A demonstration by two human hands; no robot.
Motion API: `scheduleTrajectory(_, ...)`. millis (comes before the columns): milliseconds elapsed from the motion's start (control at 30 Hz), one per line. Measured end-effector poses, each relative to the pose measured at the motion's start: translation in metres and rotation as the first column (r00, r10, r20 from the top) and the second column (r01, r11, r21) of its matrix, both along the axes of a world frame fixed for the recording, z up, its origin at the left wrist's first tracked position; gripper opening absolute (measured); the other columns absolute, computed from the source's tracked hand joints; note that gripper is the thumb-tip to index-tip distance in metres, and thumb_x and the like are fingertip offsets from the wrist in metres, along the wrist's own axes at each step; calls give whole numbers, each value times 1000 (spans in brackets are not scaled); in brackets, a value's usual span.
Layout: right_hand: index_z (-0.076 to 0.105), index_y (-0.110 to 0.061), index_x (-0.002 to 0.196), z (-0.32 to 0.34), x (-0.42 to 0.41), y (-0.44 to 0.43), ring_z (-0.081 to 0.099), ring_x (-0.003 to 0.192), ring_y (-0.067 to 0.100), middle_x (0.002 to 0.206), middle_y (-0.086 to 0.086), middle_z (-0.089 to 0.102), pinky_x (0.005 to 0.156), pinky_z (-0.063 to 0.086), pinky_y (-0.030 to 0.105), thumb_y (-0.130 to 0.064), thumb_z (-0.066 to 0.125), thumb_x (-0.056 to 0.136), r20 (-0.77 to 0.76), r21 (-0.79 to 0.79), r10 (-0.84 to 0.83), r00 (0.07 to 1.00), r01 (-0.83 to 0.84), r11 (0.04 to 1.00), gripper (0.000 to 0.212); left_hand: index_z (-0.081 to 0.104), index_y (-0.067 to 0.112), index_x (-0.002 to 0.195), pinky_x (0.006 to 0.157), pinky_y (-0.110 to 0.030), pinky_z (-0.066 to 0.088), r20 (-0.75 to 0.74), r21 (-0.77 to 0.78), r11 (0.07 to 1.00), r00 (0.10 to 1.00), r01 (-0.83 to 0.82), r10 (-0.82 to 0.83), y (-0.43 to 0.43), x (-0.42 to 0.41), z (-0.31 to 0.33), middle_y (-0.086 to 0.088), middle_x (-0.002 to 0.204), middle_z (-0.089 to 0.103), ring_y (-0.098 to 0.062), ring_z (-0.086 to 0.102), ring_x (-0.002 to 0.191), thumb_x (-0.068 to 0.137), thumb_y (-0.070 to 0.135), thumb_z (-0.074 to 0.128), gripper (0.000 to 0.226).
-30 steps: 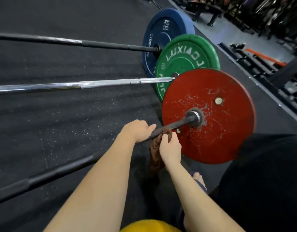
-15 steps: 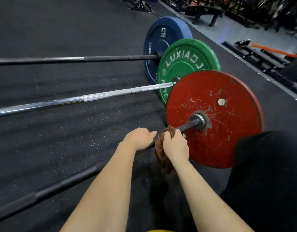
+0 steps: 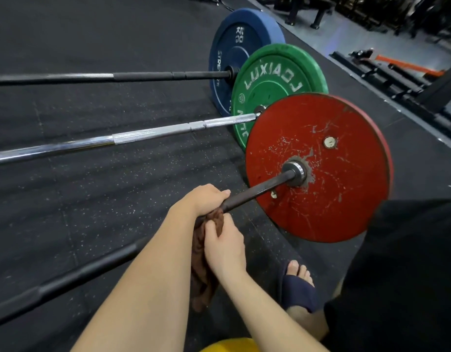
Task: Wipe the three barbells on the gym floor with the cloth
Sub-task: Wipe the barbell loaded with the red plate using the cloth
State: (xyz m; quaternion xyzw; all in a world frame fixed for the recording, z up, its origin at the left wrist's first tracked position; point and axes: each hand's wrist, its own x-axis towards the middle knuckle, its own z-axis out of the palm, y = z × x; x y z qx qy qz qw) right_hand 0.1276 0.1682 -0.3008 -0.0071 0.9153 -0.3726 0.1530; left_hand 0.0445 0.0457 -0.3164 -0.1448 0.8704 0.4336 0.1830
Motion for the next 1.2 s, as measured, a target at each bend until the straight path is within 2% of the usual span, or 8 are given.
scheduleTrajectory(100, 55, -24, 102, 1, -41, 19, 64, 101, 30, 107, 5, 67, 94, 51, 43, -40, 43, 100, -38, -20, -222, 974, 221, 975, 20, 62, 25, 75, 86, -35, 42, -43, -10, 1000, 999, 3, -4, -2, 7, 2, -5, 107, 67, -23, 58, 100, 107, 49, 40, 46)
scheduleTrajectory(167, 57, -23, 110, 11, -70, 33, 63, 100, 28, 112, 7, 66, 94, 50, 41, -38, 39, 103, 26, -61, -325, 945, 326, 943, 25, 59, 27, 73, 81, -34, 40, -63, -33, 999, 998, -20, 18, -2, 13, 5, -1, 100, 65, -21, 58, 95, 107, 49, 40, 45)
scheduleTrajectory(300, 54, -22, 116, 11, -66, 32, 62, 105, 25, 114, 3, 64, 98, 50, 43, -40, 38, 105, -17, 4, -194, 981, 194, 981, 27, 67, 21, 86, 76, -33, 40, -60, -59, 998, 998, -17, 13, 0, 16, 8, 0, 97, 67, -12, 57, 83, 107, 50, 40, 44)
scheduleTrajectory(533, 53, -28, 108, 3, -31, 21, 62, 101, 20, 108, -3, 65, 94, 50, 40, -42, 41, 102, 18, -9, 20, 1000, -20, 1000, 19, 71, 16, 123, 102, -41, 41, 97, -17, 1000, 995, -20, 21, 2, 12, 12, -7, 141, 61, -27, 56, 126, 105, 57, 34, 58)
scheduleTrajectory(700, 54, -27, 107, 7, -63, 40, 62, 101, 23, 109, 1, 65, 98, 50, 46, -44, 39, 102, 34, -3, -94, 995, 94, 996, 23, 69, 11, 112, 100, -41, 45, 76, -91, 995, 996, -42, 49, 4, 11, 8, -12, 134, 63, -30, 58, 116, 104, 54, 35, 55)
scheduleTrajectory(867, 53, -25, 107, 11, -55, 33, 63, 100, 24, 108, 2, 66, 94, 50, 42, -42, 38, 103, 9, 3, -120, 993, 120, 993, 23, 62, 12, 139, 104, -40, 41, 84, -62, 997, 995, -40, 45, 4, 13, 14, -11, 147, 57, -30, 55, 128, 105, 51, 37, 57)
scheduleTrajectory(1067, 51, -30, 97, 2, -12, 9, 64, 91, 18, 95, -5, 65, 87, 52, 41, -44, 43, 100, 43, -26, 22, 999, -21, 999, 17, 66, 15, 97, 91, -38, 43, 103, -27, 999, 994, -32, 35, 0, 10, 8, -8, 124, 67, -26, 61, 110, 105, 51, 40, 46)
scheduleTrajectory(1200, 53, -29, 99, 4, -21, 13, 62, 92, 16, 97, -7, 64, 87, 52, 40, -43, 45, 100, 0, 20, 24, 1000, -24, 1000, 16, 70, 15, 109, 96, -38, 41, 70, -24, 1000, 997, 9, -7, 0, 11, 12, -7, 134, 63, -26, 57, 120, 108, 48, 36, 47)
